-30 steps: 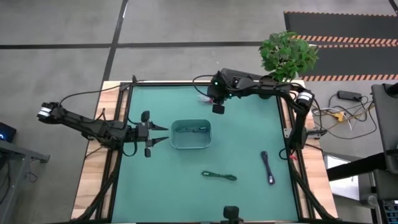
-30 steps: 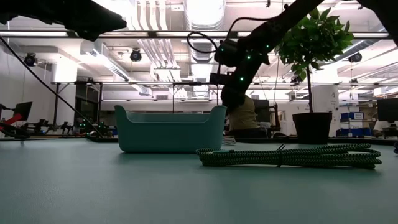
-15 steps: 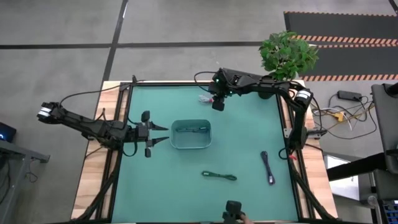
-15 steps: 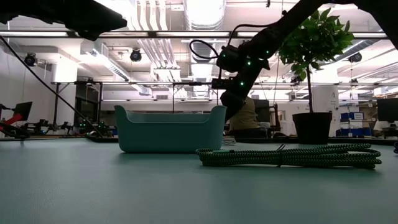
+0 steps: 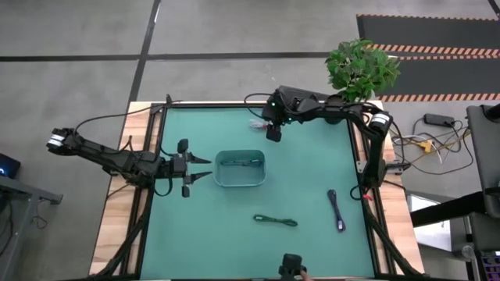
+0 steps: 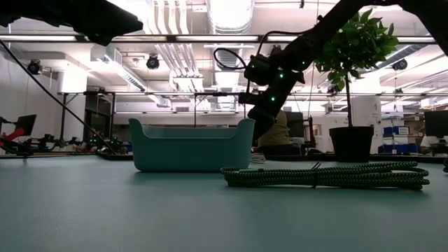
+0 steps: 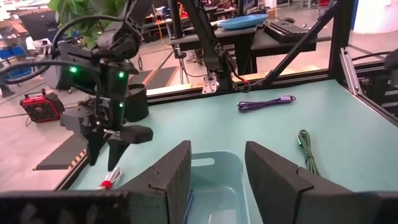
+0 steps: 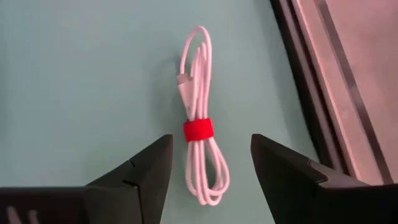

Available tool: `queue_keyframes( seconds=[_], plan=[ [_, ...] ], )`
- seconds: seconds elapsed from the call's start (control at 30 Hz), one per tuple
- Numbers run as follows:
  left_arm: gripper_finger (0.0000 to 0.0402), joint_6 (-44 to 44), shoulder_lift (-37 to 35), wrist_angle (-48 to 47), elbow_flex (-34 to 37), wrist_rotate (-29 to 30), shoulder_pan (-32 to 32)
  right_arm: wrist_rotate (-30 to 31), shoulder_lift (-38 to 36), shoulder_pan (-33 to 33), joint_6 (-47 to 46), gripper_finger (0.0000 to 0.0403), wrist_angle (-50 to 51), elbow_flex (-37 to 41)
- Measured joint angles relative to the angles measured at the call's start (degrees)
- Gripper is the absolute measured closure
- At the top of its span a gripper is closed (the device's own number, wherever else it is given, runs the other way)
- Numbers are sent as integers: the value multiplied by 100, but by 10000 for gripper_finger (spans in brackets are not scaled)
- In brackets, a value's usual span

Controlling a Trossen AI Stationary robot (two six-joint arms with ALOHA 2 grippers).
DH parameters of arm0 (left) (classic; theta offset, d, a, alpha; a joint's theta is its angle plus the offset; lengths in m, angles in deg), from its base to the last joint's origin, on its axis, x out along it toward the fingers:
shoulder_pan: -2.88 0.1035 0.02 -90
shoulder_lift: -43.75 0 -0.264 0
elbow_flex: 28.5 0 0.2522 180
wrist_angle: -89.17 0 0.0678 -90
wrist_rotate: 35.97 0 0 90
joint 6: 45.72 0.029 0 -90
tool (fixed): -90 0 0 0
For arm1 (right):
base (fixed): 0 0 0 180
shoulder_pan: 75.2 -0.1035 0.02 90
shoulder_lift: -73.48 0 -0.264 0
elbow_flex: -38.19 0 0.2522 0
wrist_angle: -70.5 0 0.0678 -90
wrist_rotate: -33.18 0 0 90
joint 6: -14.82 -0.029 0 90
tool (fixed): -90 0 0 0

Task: Pick and place USB-C Cables
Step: Put the white charger cable into the green bin

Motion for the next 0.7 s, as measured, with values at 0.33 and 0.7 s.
queue_keyframes(
  seconds=[0.33, 0.7],
  plan=[
    [265, 0, 8, 7, 2, 0, 0, 536, 668, -50, 88, 193, -75, -167],
    [265, 103, 11, 2, 4, 0, 0, 461, 772, -52, 93, 260, -2, -262]
  ],
)
